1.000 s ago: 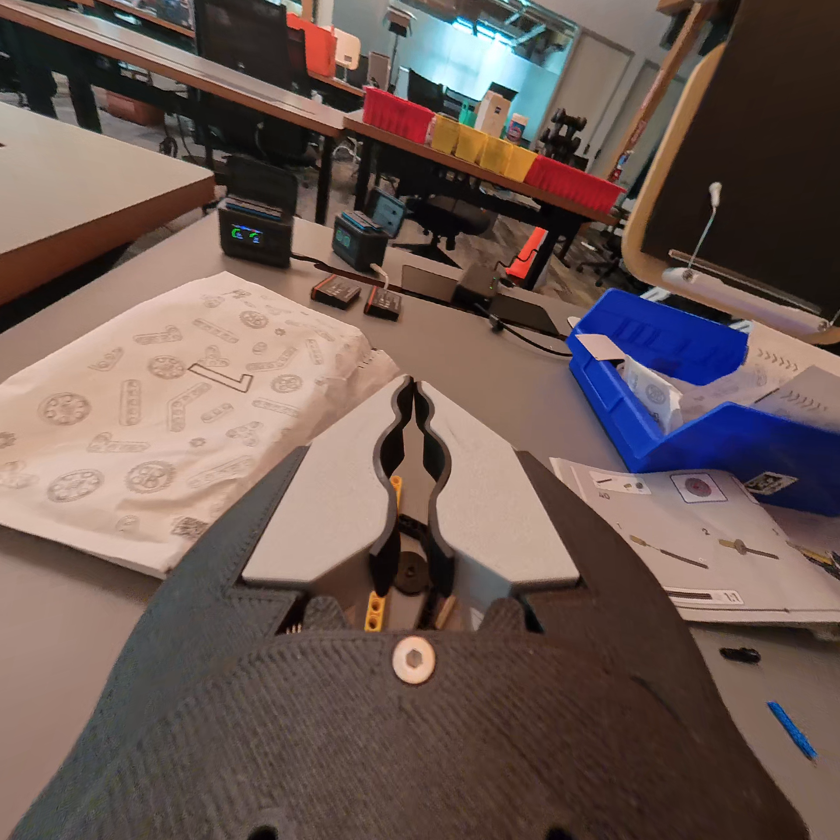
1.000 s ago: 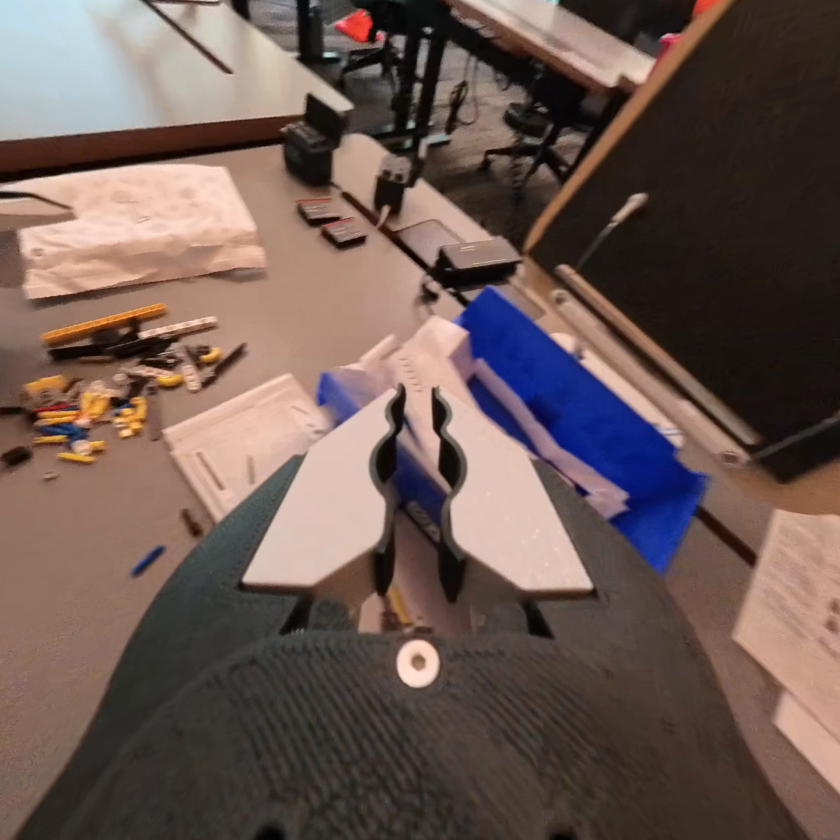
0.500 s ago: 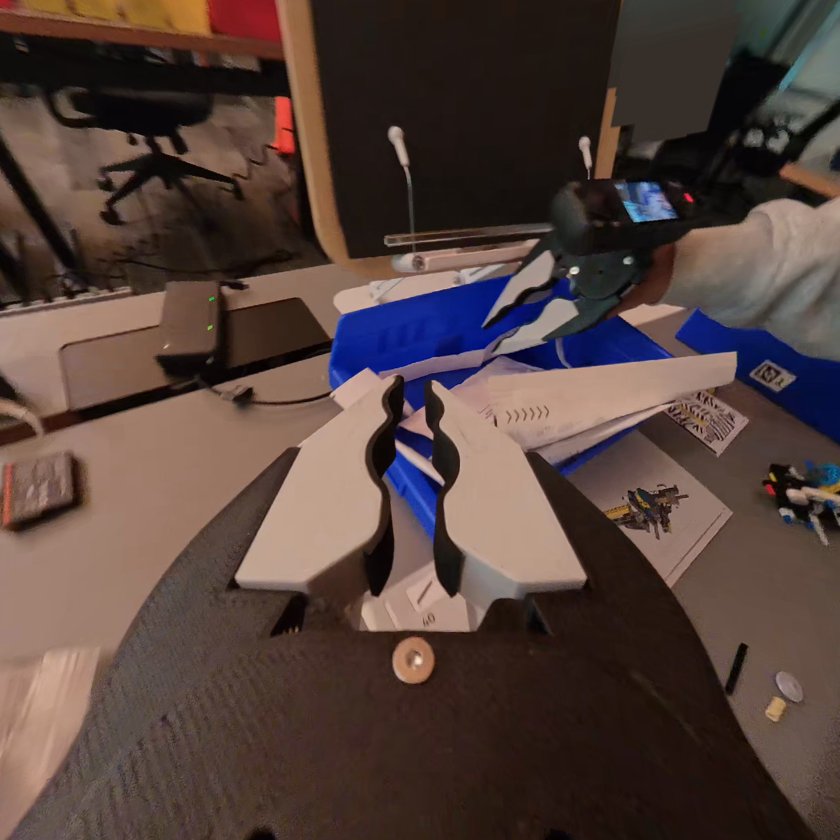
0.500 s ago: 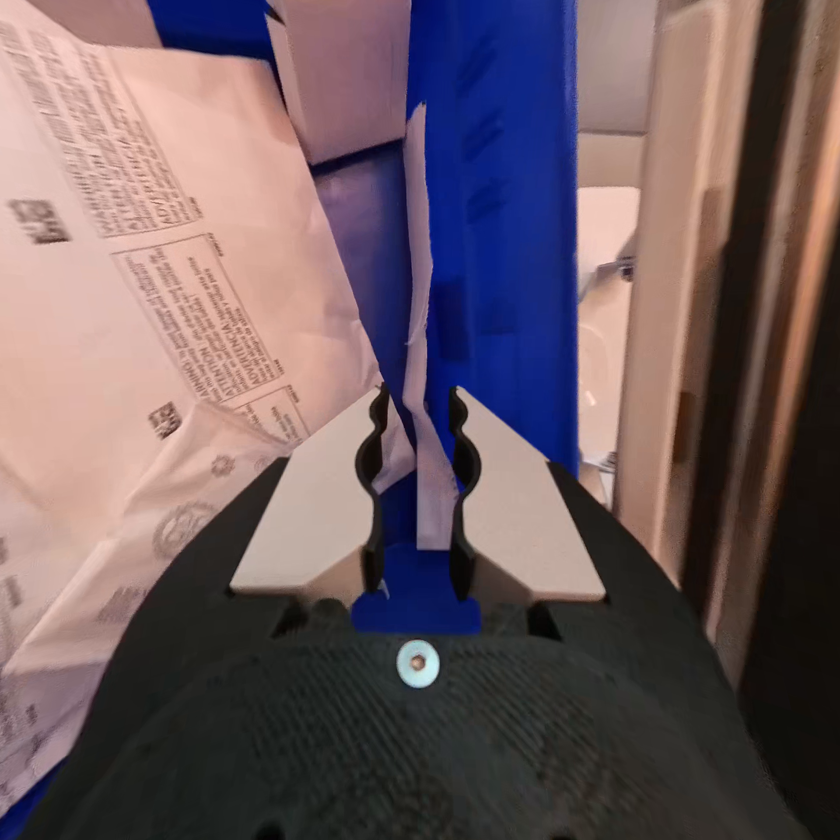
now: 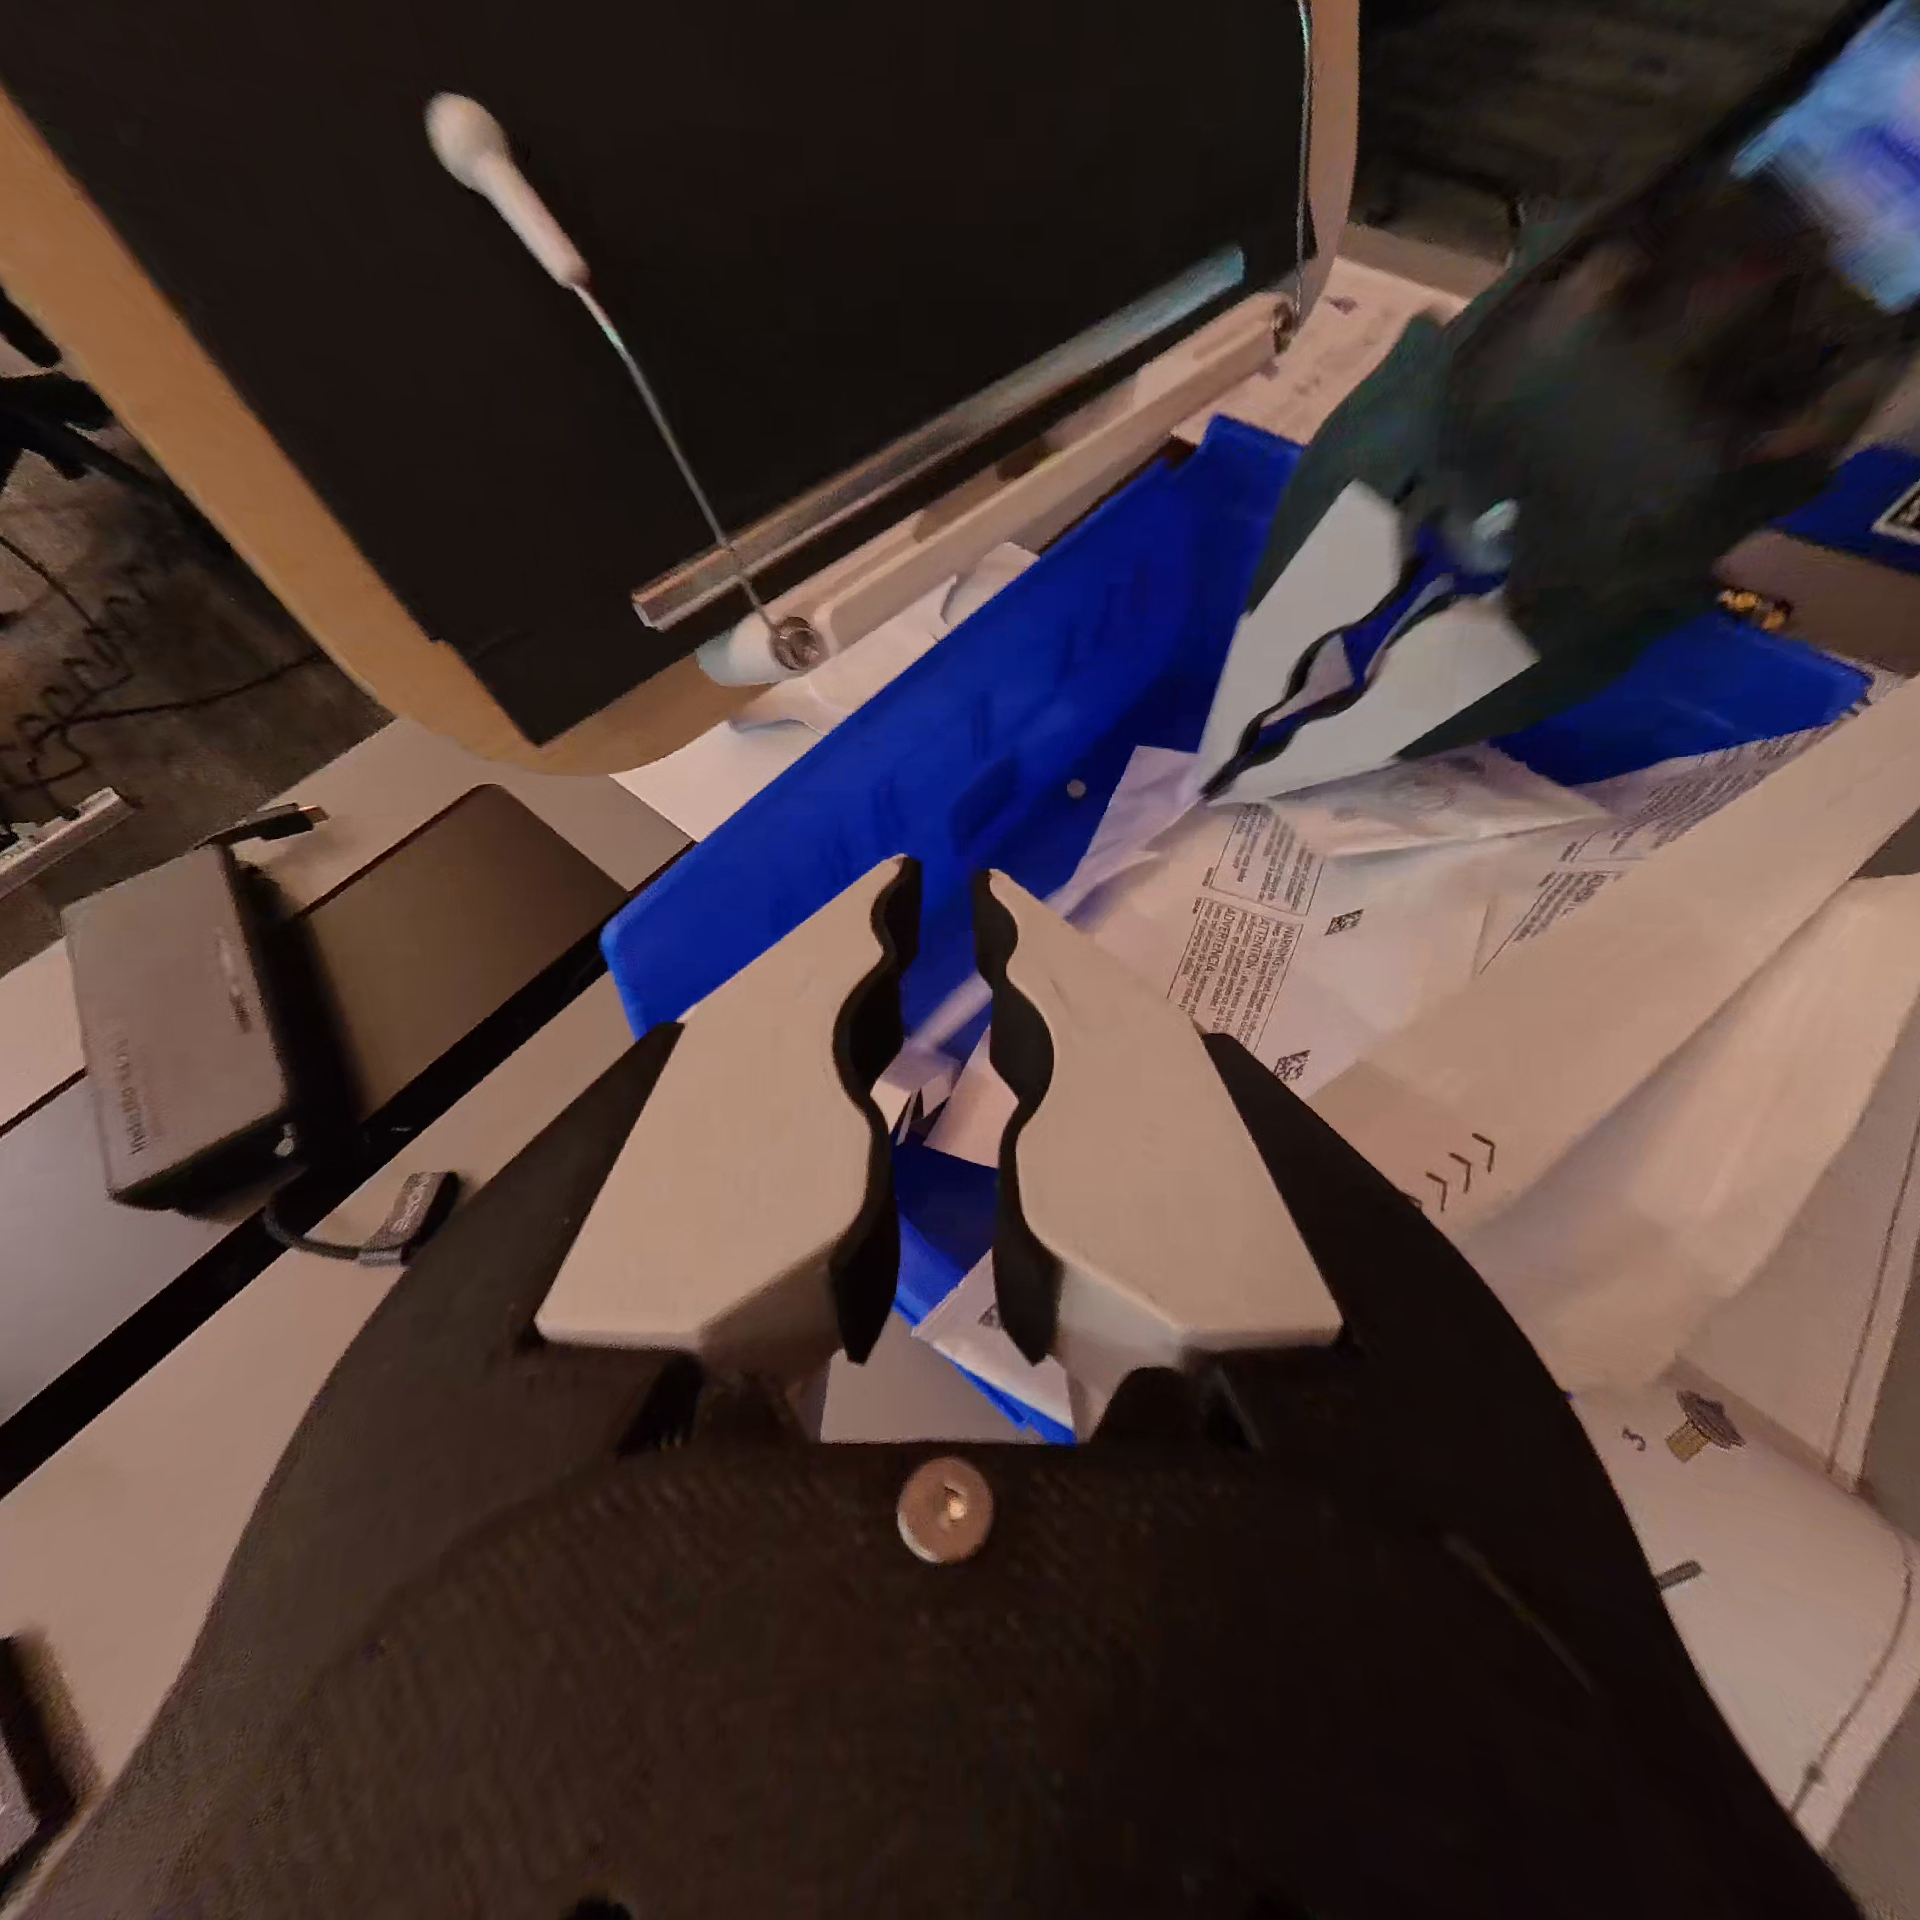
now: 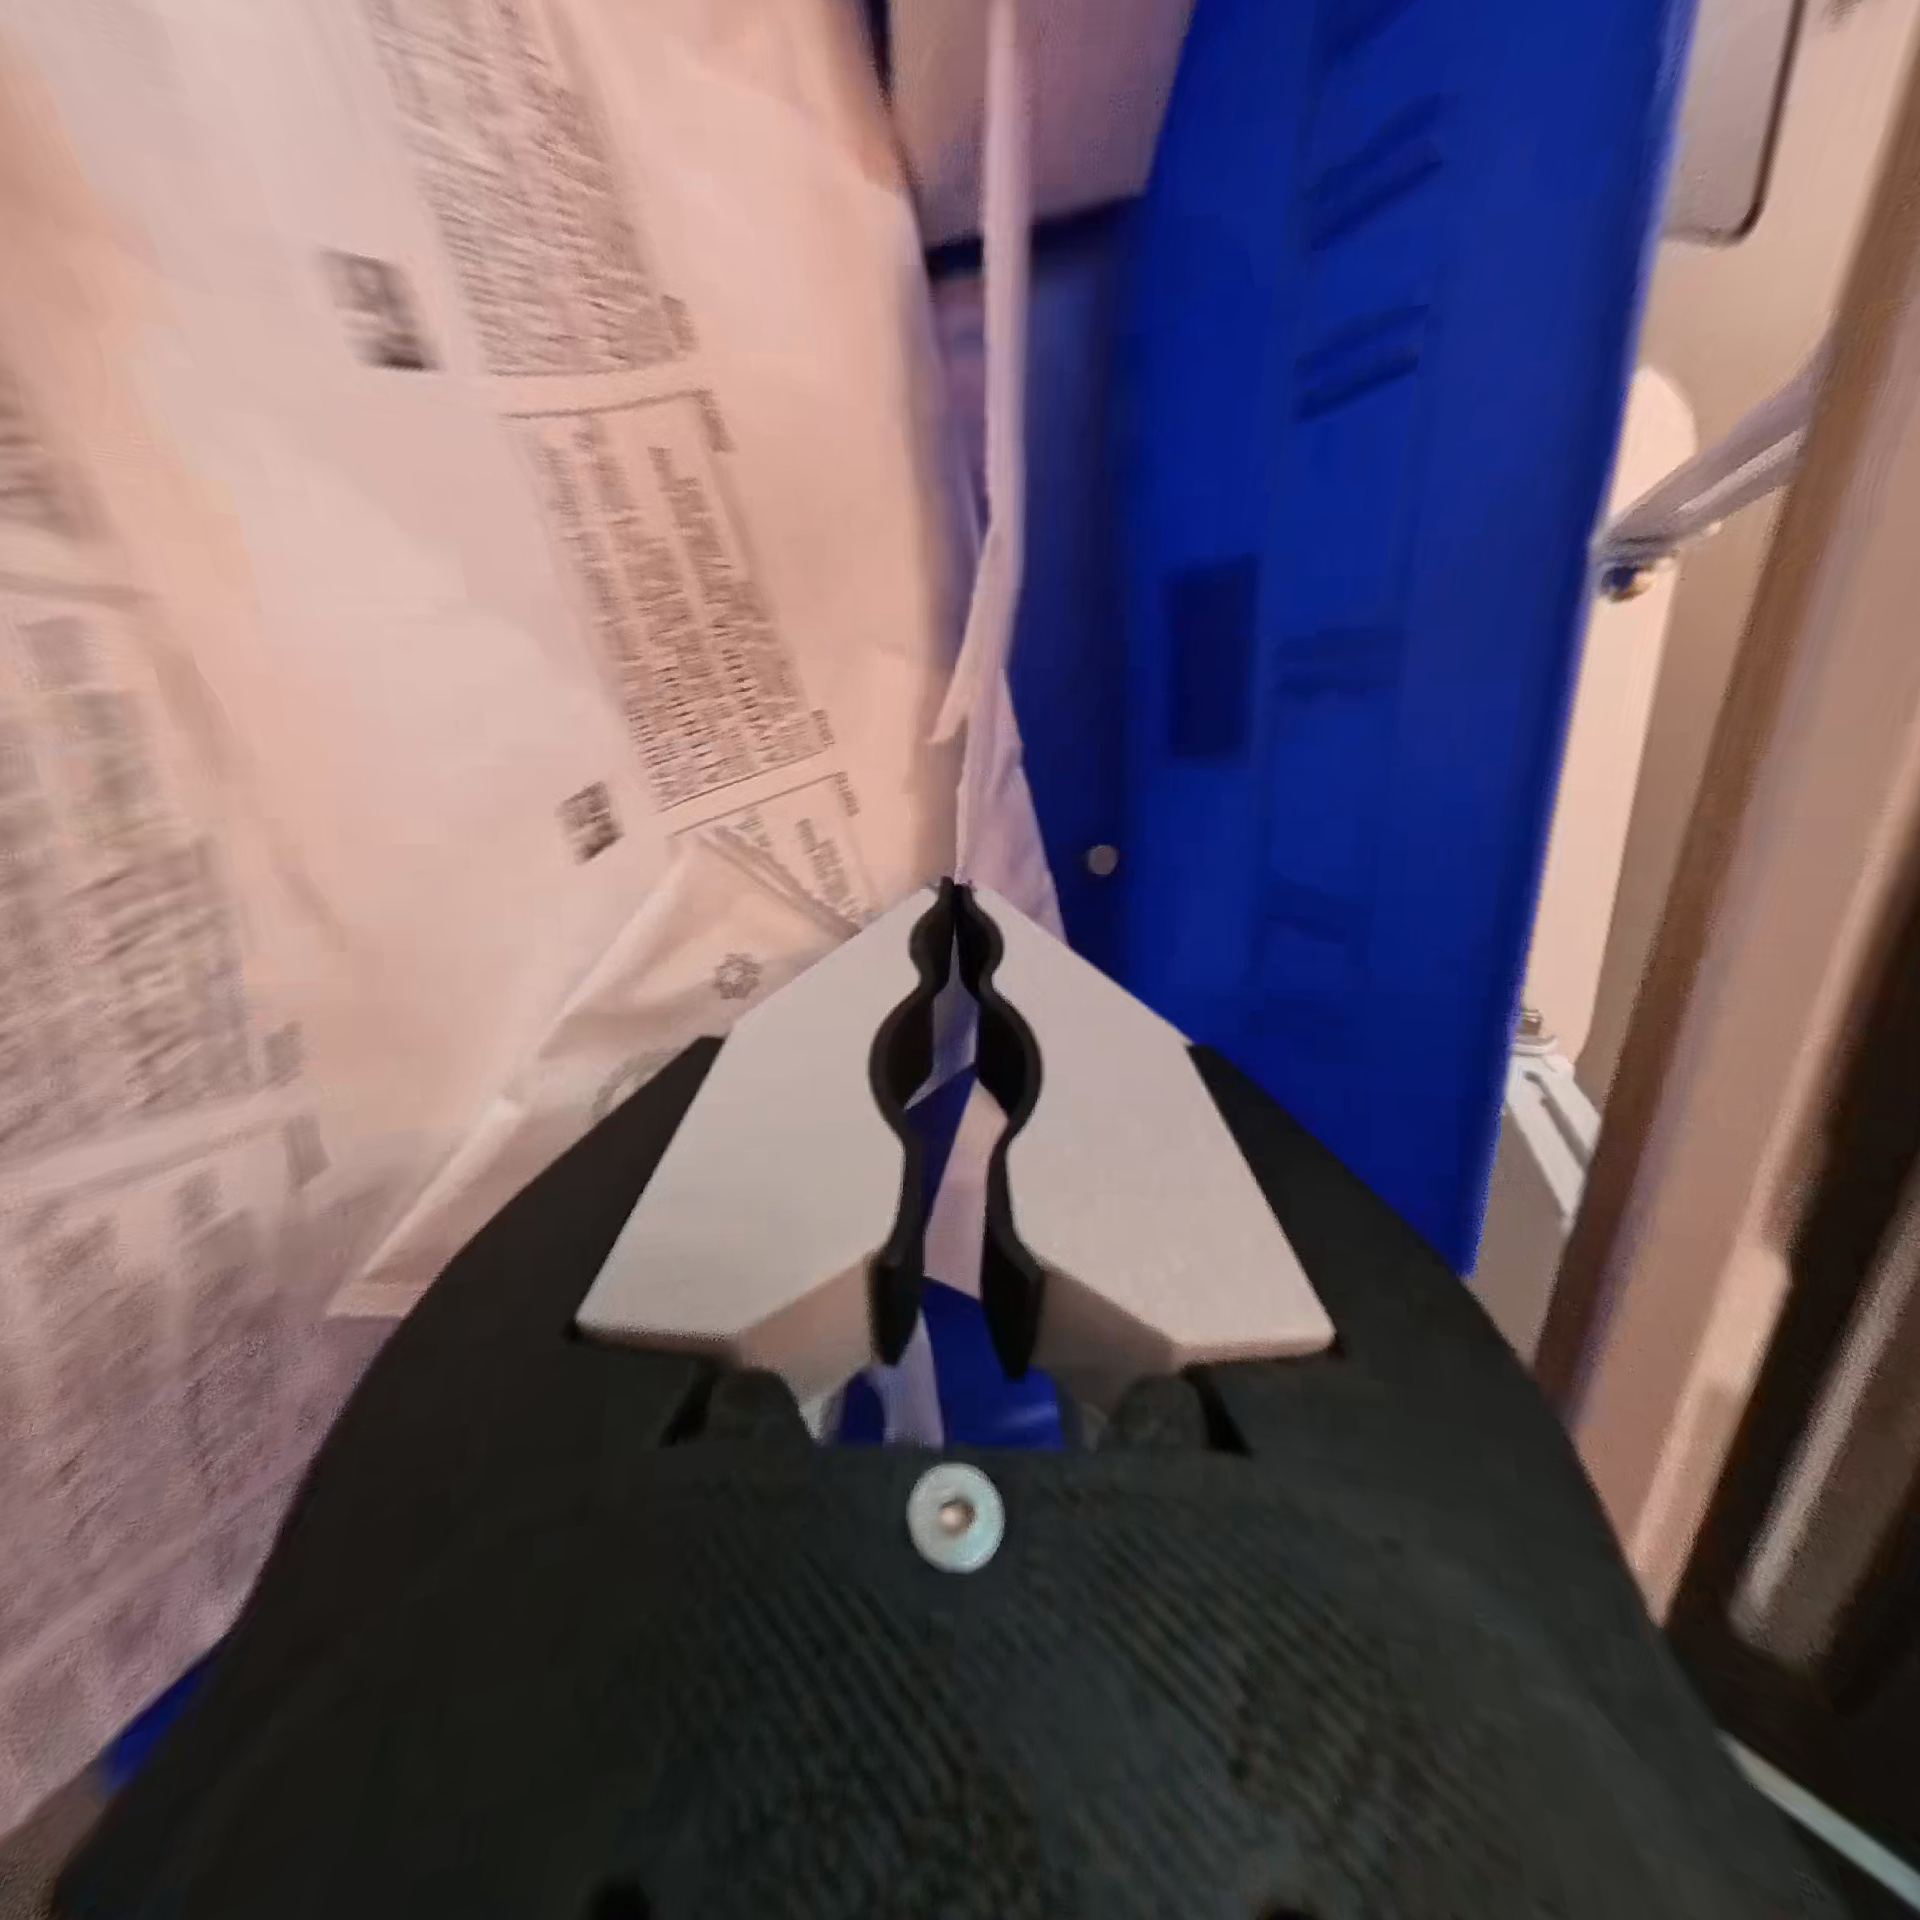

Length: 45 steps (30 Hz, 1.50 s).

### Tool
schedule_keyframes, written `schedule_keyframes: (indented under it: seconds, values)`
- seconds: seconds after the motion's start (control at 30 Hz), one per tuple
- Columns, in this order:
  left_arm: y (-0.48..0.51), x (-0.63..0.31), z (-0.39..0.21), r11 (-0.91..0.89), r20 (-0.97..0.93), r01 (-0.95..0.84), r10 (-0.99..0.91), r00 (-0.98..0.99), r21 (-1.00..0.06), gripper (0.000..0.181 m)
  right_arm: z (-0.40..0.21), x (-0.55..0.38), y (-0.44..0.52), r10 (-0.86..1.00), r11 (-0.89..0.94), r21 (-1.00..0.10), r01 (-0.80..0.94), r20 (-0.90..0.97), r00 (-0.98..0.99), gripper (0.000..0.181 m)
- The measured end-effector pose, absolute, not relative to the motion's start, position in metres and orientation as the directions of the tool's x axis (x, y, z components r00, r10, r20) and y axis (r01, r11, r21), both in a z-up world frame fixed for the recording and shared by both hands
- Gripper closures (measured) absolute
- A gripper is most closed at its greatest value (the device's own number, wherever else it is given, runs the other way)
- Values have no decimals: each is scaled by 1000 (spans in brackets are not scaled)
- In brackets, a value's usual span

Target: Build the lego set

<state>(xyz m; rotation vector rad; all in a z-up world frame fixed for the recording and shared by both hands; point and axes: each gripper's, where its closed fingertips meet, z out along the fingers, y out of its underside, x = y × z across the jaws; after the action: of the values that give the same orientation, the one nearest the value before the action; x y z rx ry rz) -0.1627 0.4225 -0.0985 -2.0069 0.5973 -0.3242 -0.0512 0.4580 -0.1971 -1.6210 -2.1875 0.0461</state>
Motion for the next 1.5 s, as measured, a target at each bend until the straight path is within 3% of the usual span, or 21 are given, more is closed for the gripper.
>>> schedule_keyframes:
  seconds: [0.2, 0.33, 0.4, 0.5, 0.6, 0.7, 0.87, 1.0, 1.13, 1.3, 1.4, 1.5]
  values:
    - [433, -130, -102, -365, -71, -376, -630, 773, -851, 171, -138, -20, 406, 947, 311, -494, 812, 233, -221, 181]
    - [453, -107, -130, -349, -196, -549, -682, 705, -759, 173, -130, -7, 405, 964, 242, -544, 803, 227, -137, 181]
    - [453, -92, -145, -392, -140, -558, -715, 685, -732, 173, -126, -9, 406, 975, 200, -586, 785, 194, -104, 181]
    - [433, -71, -153, -448, 14, -536, -776, 630, -716, 176, -127, -8, 390, 988, 141, -605, 783, 42, -146, 181]
    - [433, -78, -150, -445, 4, -525, -765, 644, -726, 178, -130, 4, 382, 975, 186, -573, 798, 10, -220, 181]
    - [438, -88, -146, -479, 36, -500, -747, 663, -722, 179, -119, 3, 395, 986, 154, -612, 775, 51, -156, 170]
    - [441, -96, -120, -418, -34, -475, -722, 691, -774, 177, -95, -9, 404, 998, -22, -711, 703, -63, -33, 159]
    - [427, -136, -83, -389, -104, -377, -566, 818, -840, 179, -82, -16, 425, 995, -55, -724, 688, 22, 102, 157]
    - [373, -173, -47, -416, 47, -117, -363, 931, -902, 179, -78, -35, 443, 956, -99, -752, 651, 109, 271, 158]
    - [305, -178, -44, -359, 229, 135, -233, 945, -923, 180, -115, -69, 436, 875, -412, -681, 605, -110, 472, 159]
    - [279, -168, -49, -279, 260, 190, -241, 935, -941, 181, -132, -83, 441, 747, -633, -571, 522, -275, 605, 156]
    - [262, -163, -59, -250, 251, 188, -251, 935, -950, 181, -149, -82, 457, 656, -722, -490, 489, -259, 709, 152]
